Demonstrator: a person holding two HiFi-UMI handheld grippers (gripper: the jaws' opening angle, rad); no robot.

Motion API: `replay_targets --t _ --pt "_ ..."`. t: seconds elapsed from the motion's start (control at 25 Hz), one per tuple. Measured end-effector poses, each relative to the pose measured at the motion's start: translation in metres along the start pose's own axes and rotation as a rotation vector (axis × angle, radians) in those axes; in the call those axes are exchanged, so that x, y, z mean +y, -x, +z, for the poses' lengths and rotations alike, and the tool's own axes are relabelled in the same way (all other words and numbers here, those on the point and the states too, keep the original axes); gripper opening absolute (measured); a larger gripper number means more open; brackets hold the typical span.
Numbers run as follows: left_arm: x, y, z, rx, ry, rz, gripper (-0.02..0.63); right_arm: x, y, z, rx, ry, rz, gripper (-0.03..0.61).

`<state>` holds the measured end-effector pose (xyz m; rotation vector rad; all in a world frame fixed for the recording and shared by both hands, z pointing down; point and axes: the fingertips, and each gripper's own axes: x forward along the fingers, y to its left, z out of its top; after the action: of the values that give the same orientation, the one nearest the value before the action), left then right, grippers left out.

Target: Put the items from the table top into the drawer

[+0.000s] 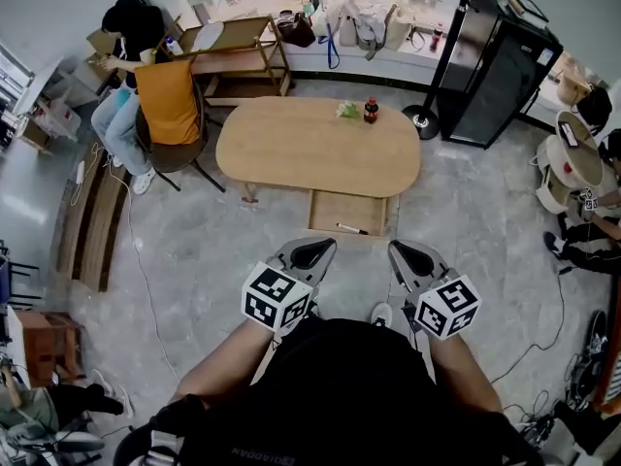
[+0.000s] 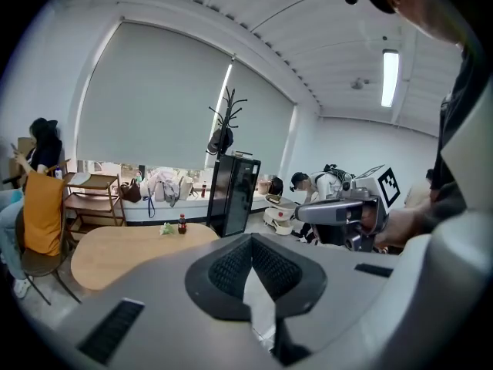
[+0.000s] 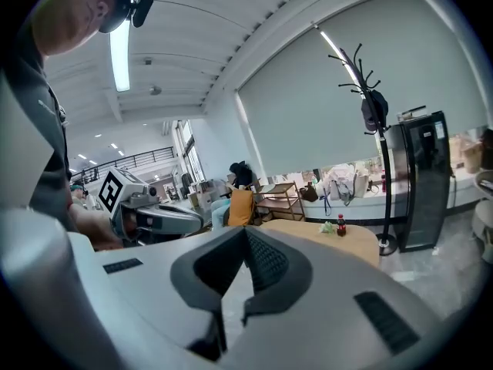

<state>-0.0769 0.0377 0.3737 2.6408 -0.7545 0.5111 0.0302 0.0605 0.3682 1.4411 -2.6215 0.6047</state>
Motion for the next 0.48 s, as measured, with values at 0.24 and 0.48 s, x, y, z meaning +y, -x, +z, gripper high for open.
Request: replay_targets --t 0.24,0.48 --pt "0.024 0.008 0.009 -0.038 0.023 -0.009 0.002 0.016 -0.015 0.003 0.013 -0.005 -0.02 0.003" --pt "0.027 0.01 0.009 -0.044 0.035 -0.015 0.002 0.019 -0.018 0.008 0.016 0.009 -0.03 0.003"
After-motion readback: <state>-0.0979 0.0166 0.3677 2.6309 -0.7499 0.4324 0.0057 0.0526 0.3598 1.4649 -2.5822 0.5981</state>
